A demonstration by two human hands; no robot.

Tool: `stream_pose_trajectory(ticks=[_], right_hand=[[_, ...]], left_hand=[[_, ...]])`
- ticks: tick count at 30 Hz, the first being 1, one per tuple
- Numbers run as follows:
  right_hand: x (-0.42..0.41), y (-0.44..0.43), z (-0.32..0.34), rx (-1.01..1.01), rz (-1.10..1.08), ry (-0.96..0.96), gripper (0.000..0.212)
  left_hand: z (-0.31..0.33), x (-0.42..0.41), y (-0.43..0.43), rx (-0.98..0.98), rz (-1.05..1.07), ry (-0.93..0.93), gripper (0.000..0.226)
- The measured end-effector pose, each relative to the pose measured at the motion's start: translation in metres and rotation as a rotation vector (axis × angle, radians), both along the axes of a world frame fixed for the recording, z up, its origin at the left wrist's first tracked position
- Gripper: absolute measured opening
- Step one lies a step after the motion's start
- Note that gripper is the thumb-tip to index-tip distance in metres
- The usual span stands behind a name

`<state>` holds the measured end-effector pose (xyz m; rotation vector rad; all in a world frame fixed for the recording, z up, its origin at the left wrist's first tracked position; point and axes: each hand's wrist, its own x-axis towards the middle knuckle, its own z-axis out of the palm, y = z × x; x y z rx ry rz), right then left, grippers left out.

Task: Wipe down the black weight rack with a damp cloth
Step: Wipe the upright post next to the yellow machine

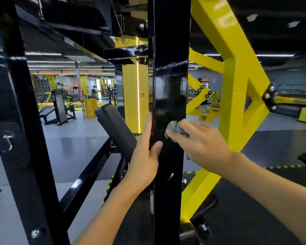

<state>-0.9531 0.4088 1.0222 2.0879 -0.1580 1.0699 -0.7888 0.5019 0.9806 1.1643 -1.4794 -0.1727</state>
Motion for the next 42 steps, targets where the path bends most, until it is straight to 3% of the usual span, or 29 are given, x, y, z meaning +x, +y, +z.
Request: stream_pose_trajectory(ticks=[3,7,11,16,20,24,28,29,32,33,36,37,40,42], right_hand=[[0.008,0.007,0.019,0.162,-0.086,-0.297,0.027],[0.023,0.018,0.006,-0.032,-0.039,0.028,0.028],[0.021,0.016,0.025,0.125,-0.091,-0.239,0.025],[0.019,0.019,0.003,-0.017,-0.018,0.090,0.028],[0.013,0.011,0.010,0.183,-0.064,-0.291,0.025],[0.009,0.006,-0.020,0.001,-0.032,-0.001,0.025],[0.008,0.005,-0.014,0.161,-0.068,-0.231,0.020],[0.011,0.008,-0.022,0.179,-0.061,-0.230,0.020],[0.009,0.008,-0.041,0.038,-0.036,0.023,0.022],[0.006,0.007,-0.036,0.035,-0.041,0.026,0.022],[0.010,0.013,-0.024,0.230,-0.089,-0.225,0.015],[0.015,0.019,-0.028,0.236,-0.097,-0.222,0.013],[0.023,0.023,-0.043,0.062,-0.073,0.046,0.012],[0.023,0.020,-0.026,0.145,-0.102,-0.065,0.016]], left_hand=[[-0.006,0.000,-0.001,-0.005,-0.026,0.031,0.071],[-0.010,0.002,-0.003,-0.046,-0.078,0.046,0.069],[-0.014,0.002,-0.003,-0.046,-0.051,0.039,0.070],[-0.017,0.002,-0.005,-0.026,-0.032,0.039,0.069],[-0.017,0.001,-0.004,-0.025,-0.025,0.005,0.068],[-0.016,0.001,-0.004,-0.021,-0.015,0.003,0.069],[-0.020,0.001,-0.002,-0.001,-0.028,-0.008,0.072],[-0.024,0.002,-0.001,0.005,-0.029,-0.012,0.073],[-0.034,-0.001,0.002,0.040,-0.009,0.011,0.074],[-0.035,-0.002,0.003,0.043,-0.012,0.019,0.073],[-0.036,-0.003,0.002,0.041,-0.016,0.026,0.072],[-0.037,-0.002,0.001,0.041,-0.023,0.029,0.071],[-0.041,0.002,-0.001,0.049,-0.049,0.043,0.070],[-0.043,0.004,-0.001,0.056,-0.062,0.027,0.069]])
